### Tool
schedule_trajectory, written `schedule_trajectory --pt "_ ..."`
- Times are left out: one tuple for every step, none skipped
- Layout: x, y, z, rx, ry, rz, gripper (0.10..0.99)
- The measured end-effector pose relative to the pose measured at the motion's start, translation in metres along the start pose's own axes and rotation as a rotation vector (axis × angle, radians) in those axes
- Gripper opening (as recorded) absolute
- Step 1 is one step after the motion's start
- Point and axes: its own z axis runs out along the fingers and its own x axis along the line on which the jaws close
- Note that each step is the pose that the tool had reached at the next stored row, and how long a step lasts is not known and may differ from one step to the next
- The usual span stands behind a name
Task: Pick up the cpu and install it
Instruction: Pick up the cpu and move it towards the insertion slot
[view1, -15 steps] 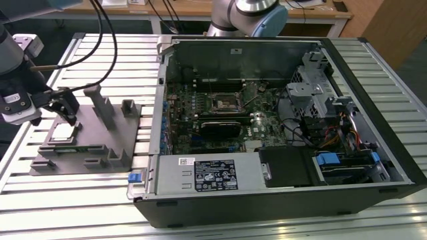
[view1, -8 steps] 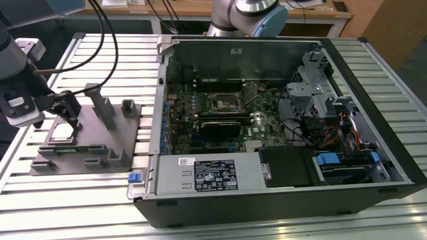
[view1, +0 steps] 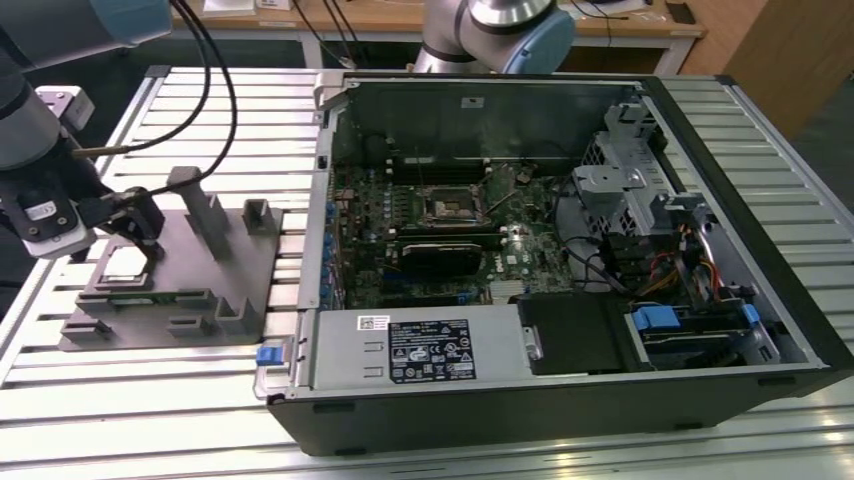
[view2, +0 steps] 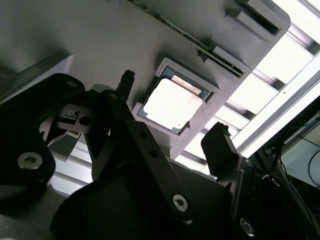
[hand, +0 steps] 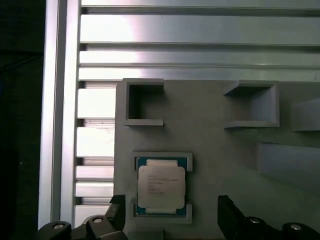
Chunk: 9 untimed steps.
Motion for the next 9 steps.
schedule_trajectory --pt "0.0003 0.0005 0.0018 0.0 -0.0001 0.0 0.82" --pt "0.0009 0.0012 0.0037 0.0 -0.0001 0.001 0.82" --pt "0.0015 0.0017 0.0055 0.0 0.0 0.001 0.82" --pt "0.002 0.0022 0.0074 0.0 -0.0002 0.003 0.82" --pt "0.0023 0.0023 0.0092 0.0 -0.0003 0.004 0.82" --pt "0.0027 0.0023 0.011 0.0 -0.0004 0.005 0.82" --pt "0.003 0.0023 0.0127 0.0 -0.0003 0.007 0.82" --pt "0.0033 0.0026 0.0145 0.0 -0.0005 0.009 0.82" --pt "0.0034 0.0031 0.0161 0.0 -0.0006 0.011 0.82"
